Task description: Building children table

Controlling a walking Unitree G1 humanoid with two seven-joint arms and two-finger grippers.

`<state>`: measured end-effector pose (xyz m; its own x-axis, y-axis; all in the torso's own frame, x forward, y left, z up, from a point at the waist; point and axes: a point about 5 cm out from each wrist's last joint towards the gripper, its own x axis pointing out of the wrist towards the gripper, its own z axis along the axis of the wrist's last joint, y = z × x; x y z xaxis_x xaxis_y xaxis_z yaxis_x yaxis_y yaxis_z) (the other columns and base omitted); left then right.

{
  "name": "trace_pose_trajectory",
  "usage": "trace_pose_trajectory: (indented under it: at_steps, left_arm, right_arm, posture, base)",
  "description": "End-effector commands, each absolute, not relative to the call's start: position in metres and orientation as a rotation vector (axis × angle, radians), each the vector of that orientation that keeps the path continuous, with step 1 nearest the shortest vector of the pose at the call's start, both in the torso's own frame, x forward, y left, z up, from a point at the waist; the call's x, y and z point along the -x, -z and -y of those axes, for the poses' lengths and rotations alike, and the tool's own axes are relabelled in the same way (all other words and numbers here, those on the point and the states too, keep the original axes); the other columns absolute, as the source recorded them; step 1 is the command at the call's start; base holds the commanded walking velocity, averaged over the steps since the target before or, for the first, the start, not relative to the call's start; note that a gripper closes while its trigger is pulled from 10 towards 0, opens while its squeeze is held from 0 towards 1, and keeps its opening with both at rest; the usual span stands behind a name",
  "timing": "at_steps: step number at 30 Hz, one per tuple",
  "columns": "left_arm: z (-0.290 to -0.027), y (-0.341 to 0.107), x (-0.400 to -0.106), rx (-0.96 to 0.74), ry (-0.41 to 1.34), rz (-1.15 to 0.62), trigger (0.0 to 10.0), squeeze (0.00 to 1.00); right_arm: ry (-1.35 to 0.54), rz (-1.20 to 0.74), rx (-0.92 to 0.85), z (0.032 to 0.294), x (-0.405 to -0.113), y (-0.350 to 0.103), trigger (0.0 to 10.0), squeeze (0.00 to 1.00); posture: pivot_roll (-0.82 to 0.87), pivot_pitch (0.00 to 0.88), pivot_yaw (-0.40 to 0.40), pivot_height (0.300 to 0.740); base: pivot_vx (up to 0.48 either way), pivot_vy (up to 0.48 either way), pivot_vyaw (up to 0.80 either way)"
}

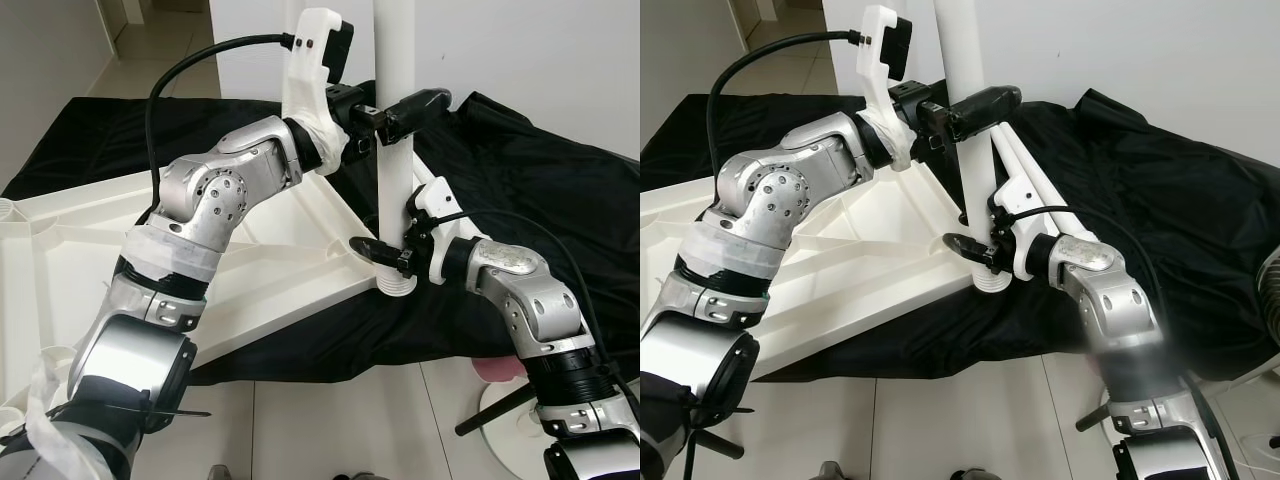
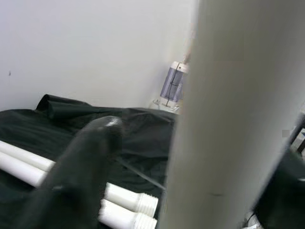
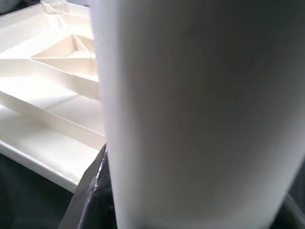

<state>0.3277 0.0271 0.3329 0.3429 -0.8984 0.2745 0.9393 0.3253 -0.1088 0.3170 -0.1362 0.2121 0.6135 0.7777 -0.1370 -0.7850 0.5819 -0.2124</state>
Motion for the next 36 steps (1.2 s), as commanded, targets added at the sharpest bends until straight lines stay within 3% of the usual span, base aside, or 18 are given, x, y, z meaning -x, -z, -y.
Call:
trace_pose_trajectory:
  at_steps: [1, 17, 18, 25, 26, 27, 28, 30, 31, 36]
  left_arm:
    - [-0.026, -0.343, -0.316, 0.214, 1.450, 0.252, 0.0, 0.00]
    - [-0.020, -0.348, -0.318, 0.094, 1.351, 0.216, 0.0, 0.00]
    - [-0.018, -0.351, -0.320, 0.073, 1.314, 0.202, 10.0, 0.00]
    - [-0.017, -0.359, -0.330, 0.076, 1.191, 0.184, 10.0, 0.00]
    - [-0.019, -0.360, -0.336, 0.095, 1.154, 0.181, 10.0, 0.00]
    - [-0.019, -0.360, -0.336, 0.095, 1.154, 0.181, 10.0, 0.00]
    - [-0.020, -0.360, -0.340, 0.118, 1.125, 0.169, 10.0, 0.00]
    - [-0.021, -0.360, -0.343, 0.132, 1.108, 0.160, 10.0, 0.00]
    - [-0.023, -0.361, -0.347, 0.137, 1.067, 0.181, 10.0, 0.00]
    - [-0.027, -0.362, -0.356, 0.156, 0.967, 0.229, 10.0, 0.00]
  right_arm:
    - [-0.912, -0.042, 0.265, 0.138, -0.316, -0.209, 10.0, 0.00]
    - [-0.852, -0.021, 0.247, 0.137, -0.322, -0.211, 10.0, 0.00]
    - [-0.819, 0.002, 0.212, 0.137, -0.326, -0.215, 10.0, 1.00]
    - [-0.729, 0.068, 0.139, 0.136, -0.334, -0.226, 10.0, 1.00]
    - [-0.709, 0.082, 0.129, 0.134, -0.336, -0.227, 10.0, 0.49]
    - [-0.709, 0.082, 0.129, 0.134, -0.336, -0.227, 10.0, 0.49]
    - [-0.693, 0.094, 0.121, 0.132, -0.337, -0.228, 10.0, 0.09]
    - [-0.683, 0.101, 0.116, 0.131, -0.338, -0.229, 10.0, 0.09]
    - [-0.617, 0.121, 0.122, 0.129, -0.342, -0.229, 10.0, 0.00]
    - [-0.486, 0.148, 0.156, 0.118, -0.351, -0.226, 10.0, 0.00]
  posture:
    - [-0.06, 0.049, -0.015, 0.740]
    - [-0.06, 0.045, -0.014, 0.740]
    - [-0.06, 0.044, -0.014, 0.740]
    - [-0.06, 0.042, -0.015, 0.740]
    - [-0.06, 0.042, -0.015, 0.740]
    - [-0.06, 0.042, -0.015, 0.740]
    - [-0.06, 0.042, -0.015, 0.740]
    - [-0.06, 0.042, -0.015, 0.740]
    - [-0.06, 0.033, -0.013, 0.740]
    - [-0.06, 0.030, -0.012, 0.740]
  base:
    - [0.000, 0.000, 0.00]
    - [0.000, 0.000, 0.00]
    - [0.000, 0.000, 0.00]
    - [0.000, 0.000, 0.00]
    - [0.000, 0.000, 0.00]
    - [0.000, 0.000, 0.00]
    - [0.000, 0.000, 0.00]
    - [0.000, 0.000, 0.00]
    - [0.000, 0.000, 0.00]
    - [0.000, 0.000, 0.00]
